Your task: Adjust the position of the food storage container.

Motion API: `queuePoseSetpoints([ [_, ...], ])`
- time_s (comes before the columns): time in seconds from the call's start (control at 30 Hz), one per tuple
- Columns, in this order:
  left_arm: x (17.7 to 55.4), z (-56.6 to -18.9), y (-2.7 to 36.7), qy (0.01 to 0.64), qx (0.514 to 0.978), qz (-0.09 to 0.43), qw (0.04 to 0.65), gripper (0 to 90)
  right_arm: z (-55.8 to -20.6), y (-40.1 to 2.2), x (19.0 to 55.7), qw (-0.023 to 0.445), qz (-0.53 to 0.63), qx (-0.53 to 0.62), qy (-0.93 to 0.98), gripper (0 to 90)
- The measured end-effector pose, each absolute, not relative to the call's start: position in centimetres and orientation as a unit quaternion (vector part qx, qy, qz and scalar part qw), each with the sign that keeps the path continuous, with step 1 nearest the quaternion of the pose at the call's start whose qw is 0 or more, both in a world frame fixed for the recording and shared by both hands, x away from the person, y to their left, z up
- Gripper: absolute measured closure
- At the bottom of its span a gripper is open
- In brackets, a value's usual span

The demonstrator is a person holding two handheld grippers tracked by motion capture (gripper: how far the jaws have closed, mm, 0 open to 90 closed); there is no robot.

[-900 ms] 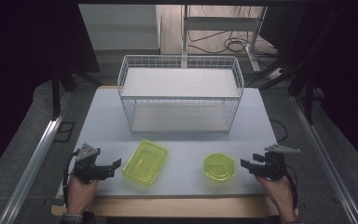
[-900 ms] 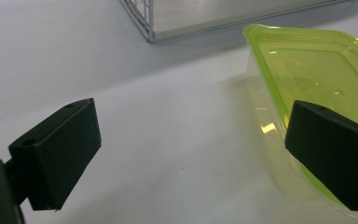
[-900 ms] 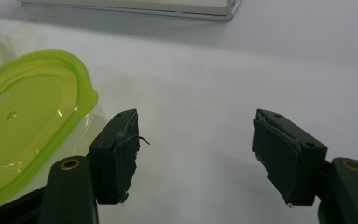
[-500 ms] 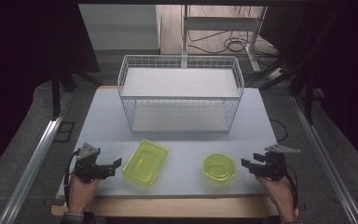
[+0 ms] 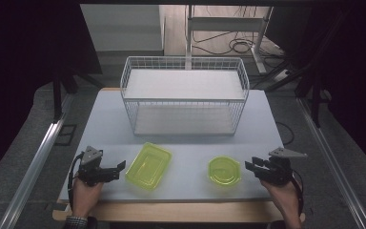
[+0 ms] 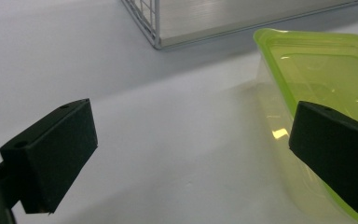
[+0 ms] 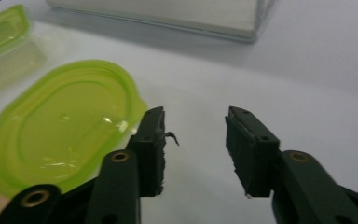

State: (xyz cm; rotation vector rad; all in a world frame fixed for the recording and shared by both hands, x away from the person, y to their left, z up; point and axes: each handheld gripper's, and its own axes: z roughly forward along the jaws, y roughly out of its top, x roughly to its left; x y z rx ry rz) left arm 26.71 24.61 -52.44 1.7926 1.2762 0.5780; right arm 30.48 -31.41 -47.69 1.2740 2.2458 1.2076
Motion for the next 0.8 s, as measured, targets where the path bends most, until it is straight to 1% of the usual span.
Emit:
queuePoseSetpoints([
  [0.17, 26.7, -52.5, 24.8, 0.512, 0.711, 0.229, 0.425, 0.5, -46.3, -29.7, 29.5, 0.145, 0.433, 0.407, 0.792, 77.9],
  [0.27, 26.8, -52.5, 24.8, 0.512, 0.710, 0.227, 0.426, 0.6, -45.9, -28.4, 29.2, 0.138, 0.430, 0.392, 0.801, 84.8],
  [0.33, 26.8, -52.5, 24.7, 0.510, 0.712, 0.227, 0.425, 0.6, -45.8, -27.5, 29.0, 0.131, 0.426, 0.382, 0.809, 87.9],
  [0.57, 26.9, -52.6, 24.6, 0.508, 0.715, 0.226, 0.424, 0.6, -45.7, -24.4, 28.5, 0.108, 0.426, 0.352, 0.826, 89.0],
  [0.8, 26.8, -52.6, 24.6, 0.508, 0.714, 0.227, 0.425, 0.6, -45.9, -22.3, 28.2, 0.087, 0.428, 0.334, 0.835, 88.8],
])
